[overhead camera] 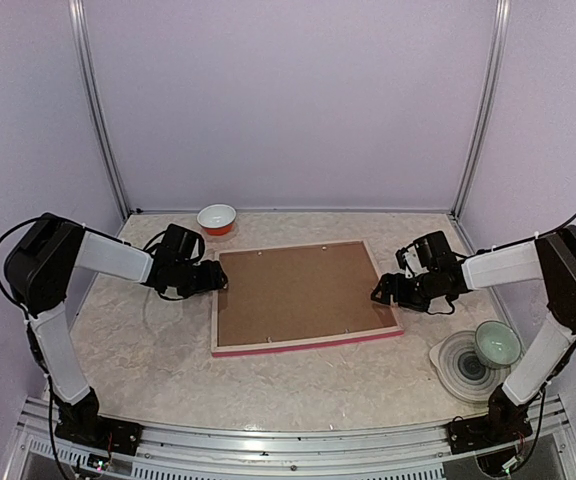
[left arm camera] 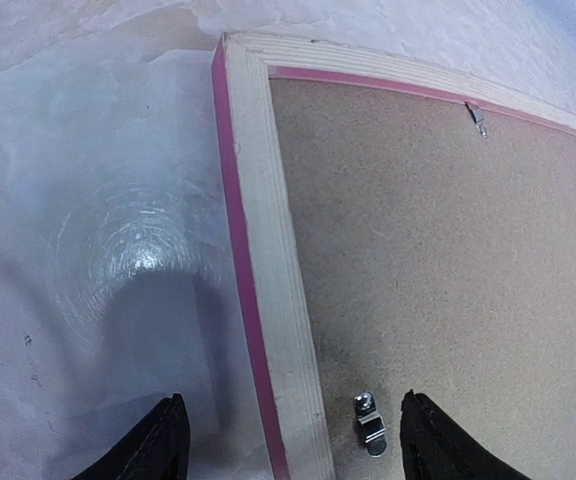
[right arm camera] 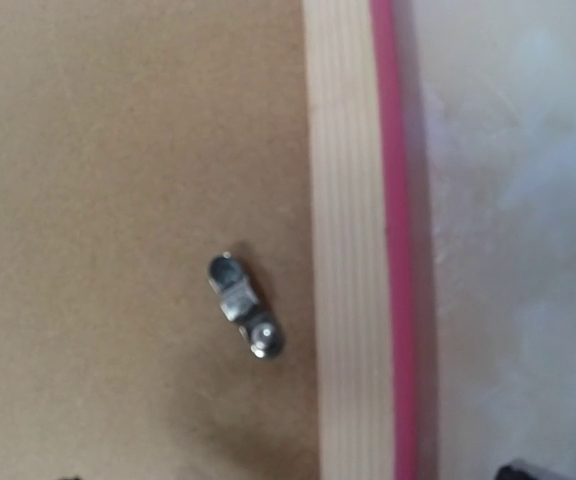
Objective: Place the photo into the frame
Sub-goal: Press the fastener onto the backboard.
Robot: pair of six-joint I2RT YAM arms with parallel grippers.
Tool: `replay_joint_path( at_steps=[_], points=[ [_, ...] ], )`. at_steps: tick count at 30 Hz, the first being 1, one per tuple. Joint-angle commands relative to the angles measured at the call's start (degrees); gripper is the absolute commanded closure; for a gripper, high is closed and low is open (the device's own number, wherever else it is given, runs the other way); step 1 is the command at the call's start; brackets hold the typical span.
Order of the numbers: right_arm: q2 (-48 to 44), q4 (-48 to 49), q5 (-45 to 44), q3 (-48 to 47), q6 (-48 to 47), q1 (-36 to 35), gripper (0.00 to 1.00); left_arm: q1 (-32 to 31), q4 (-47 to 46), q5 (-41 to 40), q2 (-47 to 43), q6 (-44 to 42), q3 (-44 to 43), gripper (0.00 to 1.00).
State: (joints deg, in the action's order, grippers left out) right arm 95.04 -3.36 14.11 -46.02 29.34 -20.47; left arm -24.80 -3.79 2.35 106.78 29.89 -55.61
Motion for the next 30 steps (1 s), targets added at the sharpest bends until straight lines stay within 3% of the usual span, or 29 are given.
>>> replay_joint_path(
  at_steps=[1,30],
  points=[
    [0.77,-0.32,-0.50,-0.83,-0.81,0.47,0.11,-0.47,1.48,0.45,1.41,-1.04,-1.25,0.30],
    [0.77,-0.60,-0.26,-1.01,-1.04,0.52,0.11,-1.84,4.72,-3.06,1.62,-0.97,-1.51,0.46]
  ],
)
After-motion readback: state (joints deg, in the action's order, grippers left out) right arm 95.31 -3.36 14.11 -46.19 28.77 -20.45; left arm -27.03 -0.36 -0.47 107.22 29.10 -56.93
